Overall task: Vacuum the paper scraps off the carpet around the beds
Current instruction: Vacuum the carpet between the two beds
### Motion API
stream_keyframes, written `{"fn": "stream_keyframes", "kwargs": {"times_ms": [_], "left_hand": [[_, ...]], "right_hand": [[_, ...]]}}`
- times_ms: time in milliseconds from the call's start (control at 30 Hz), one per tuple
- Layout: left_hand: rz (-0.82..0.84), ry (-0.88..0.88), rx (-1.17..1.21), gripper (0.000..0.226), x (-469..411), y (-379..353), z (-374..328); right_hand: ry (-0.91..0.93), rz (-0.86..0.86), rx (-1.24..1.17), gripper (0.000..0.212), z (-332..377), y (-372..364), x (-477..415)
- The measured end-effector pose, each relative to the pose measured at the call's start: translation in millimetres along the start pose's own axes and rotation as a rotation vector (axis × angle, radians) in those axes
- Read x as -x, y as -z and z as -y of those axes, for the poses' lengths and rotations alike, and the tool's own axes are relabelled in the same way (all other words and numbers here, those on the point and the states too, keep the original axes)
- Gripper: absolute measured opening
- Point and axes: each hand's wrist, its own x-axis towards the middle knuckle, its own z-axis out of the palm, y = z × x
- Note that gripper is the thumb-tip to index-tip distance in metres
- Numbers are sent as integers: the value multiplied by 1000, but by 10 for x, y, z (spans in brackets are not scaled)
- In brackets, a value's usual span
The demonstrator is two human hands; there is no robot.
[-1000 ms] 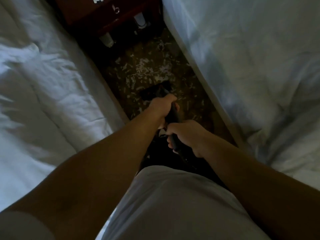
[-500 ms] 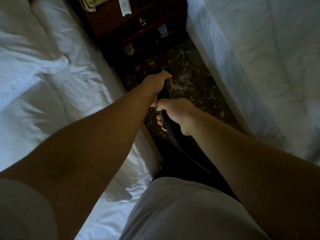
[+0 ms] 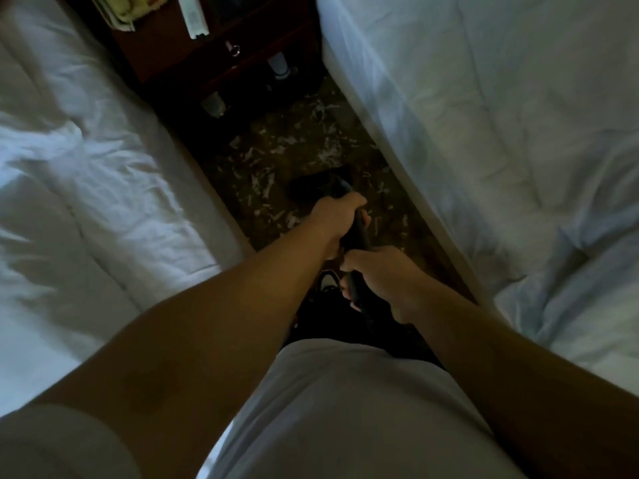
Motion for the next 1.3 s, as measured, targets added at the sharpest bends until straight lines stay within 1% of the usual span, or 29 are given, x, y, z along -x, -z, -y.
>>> {"fn": "stream_keyframes", "kwargs": {"times_ms": [133,267,367,533,667,767,900,1033,1200,1300], "left_hand": [[64,27,-12,21,157,-477,378],[77,34,-78,31,333,-975,787],[96,59,-92,22,456,-1330,1092],[115,88,-145,18,648,-1927,1653],[122,99,-213,21,727,-2233,2041],[124,116,-231,20,787,-2377,2181],[133,139,-215,17,808,-2474,2163],[131,137,-184,18,740,-2401,1968],[109,111,-200,20,495,-2044,1421],[93,76,-194,29,296,-1763,948]], "right_hand": [[-19,-31,-27,7,-410,414,240],[-18,-60,-58,11,-873,829,413],[-16,-77,-90,18,-1216,1146,566],[-30,-105,-148,18,-1799,1658,819],[-45,-127,-172,23,-2164,1918,940],[-57,-138,-194,23,-2308,2030,998],[-60,-143,-203,26,-2326,2094,1006],[-39,-148,-185,23,-2143,2053,931],[-17,-131,-142,18,-1580,1794,685],[-3,-125,-120,19,-1099,1559,451]]}}
